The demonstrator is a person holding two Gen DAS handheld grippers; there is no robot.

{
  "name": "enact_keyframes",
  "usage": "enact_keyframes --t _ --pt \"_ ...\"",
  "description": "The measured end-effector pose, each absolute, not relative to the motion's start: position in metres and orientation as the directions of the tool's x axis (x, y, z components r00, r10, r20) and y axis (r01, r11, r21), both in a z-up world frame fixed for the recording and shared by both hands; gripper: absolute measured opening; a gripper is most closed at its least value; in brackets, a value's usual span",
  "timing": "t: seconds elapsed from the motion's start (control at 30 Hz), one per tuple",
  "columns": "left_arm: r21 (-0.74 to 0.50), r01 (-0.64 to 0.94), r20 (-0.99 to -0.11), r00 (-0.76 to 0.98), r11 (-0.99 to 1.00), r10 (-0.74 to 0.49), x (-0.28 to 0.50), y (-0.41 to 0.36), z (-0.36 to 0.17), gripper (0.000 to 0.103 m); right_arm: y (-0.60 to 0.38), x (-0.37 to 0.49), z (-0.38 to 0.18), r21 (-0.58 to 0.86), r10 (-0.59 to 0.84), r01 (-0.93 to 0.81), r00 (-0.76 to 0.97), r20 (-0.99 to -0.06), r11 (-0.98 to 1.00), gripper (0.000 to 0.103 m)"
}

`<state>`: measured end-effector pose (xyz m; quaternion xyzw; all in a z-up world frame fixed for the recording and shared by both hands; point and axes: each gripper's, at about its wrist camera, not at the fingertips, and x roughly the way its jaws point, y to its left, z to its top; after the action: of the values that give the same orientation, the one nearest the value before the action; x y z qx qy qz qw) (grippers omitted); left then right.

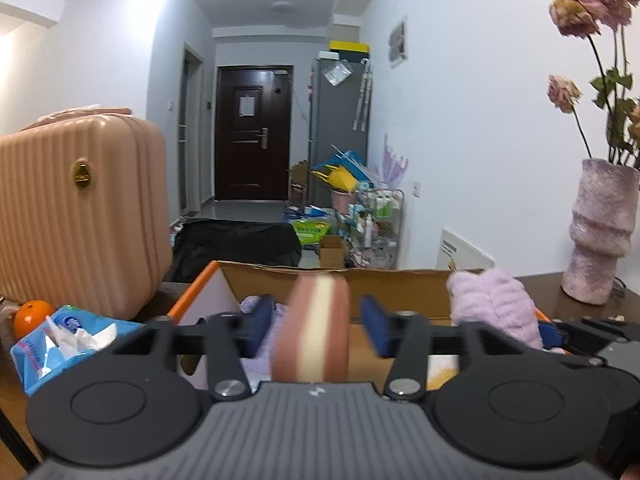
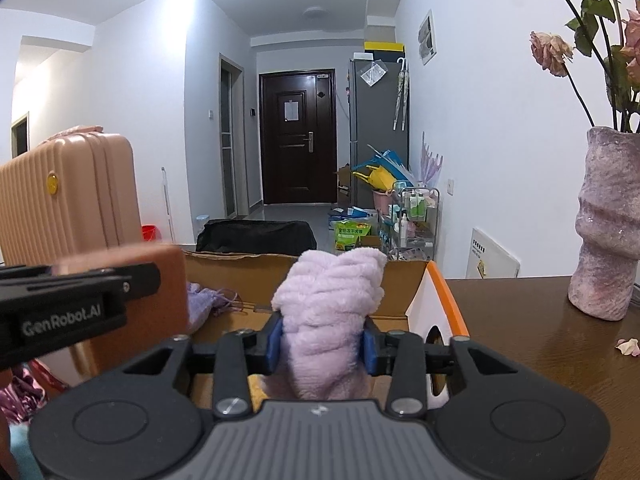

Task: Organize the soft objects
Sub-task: 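Lower the sponge block into the box and open the left tool while the right tool releases the lilac towel, then withdraw both tools from the box back over the table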

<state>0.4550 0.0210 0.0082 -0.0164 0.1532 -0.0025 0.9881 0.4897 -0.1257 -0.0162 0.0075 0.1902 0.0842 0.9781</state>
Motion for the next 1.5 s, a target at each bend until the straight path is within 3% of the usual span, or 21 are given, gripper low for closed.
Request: enact_keyframes --t 0.07,0.1,0.13,0.2,0.27,0.97,1.5 --pt "-0.027 -0.026 -0.288 0.957 0.999 0.017 0.452 0.023 0.008 0.086 -0.126 0.488 -0.018 0.044 0.164 -0.159 0.916 -0.367 0.986 0.047" --pt "-0.023 -0.039 -0.282 0.959 0.999 0.031 0.45 0.023 0.008 0.099 -0.126 0.488 -0.018 0.039 0.159 -0.156 0.916 -0.367 0.987 0.055" --pt "-0.021 -0.053 -0.276 0.96 0.998 0.045 0.449 0.023 0.008 0.103 -0.126 0.488 -0.018 0.034 0.154 -0.152 0.917 -0.368 0.988 0.061" --pt "-0.016 -0.074 -0.268 0.961 0.997 0.067 0.447 0.023 0.008 0.103 -0.125 0.487 -0.021 0.029 0.145 -0.144 0.918 -0.368 0.989 0.093" --pt "-0.009 -0.087 -0.277 0.957 0.996 0.081 0.448 0.022 0.006 0.103 -0.124 0.486 -0.023 0.019 0.13 -0.132 0.923 -0.362 0.991 0.102" --pt "-0.016 -0.131 -0.309 0.943 0.991 0.12 0.455 0.032 -0.003 0.103 -0.124 0.488 -0.035 0.025 0.103 -0.102 0.906 -0.411 0.994 0.103" --pt "0.007 -0.164 -0.295 0.942 0.986 0.159 0.43 0.043 -0.002 0.103 -0.125 0.465 -0.024 0.004 0.086 -0.091 0.925 -0.371 0.996 0.103"
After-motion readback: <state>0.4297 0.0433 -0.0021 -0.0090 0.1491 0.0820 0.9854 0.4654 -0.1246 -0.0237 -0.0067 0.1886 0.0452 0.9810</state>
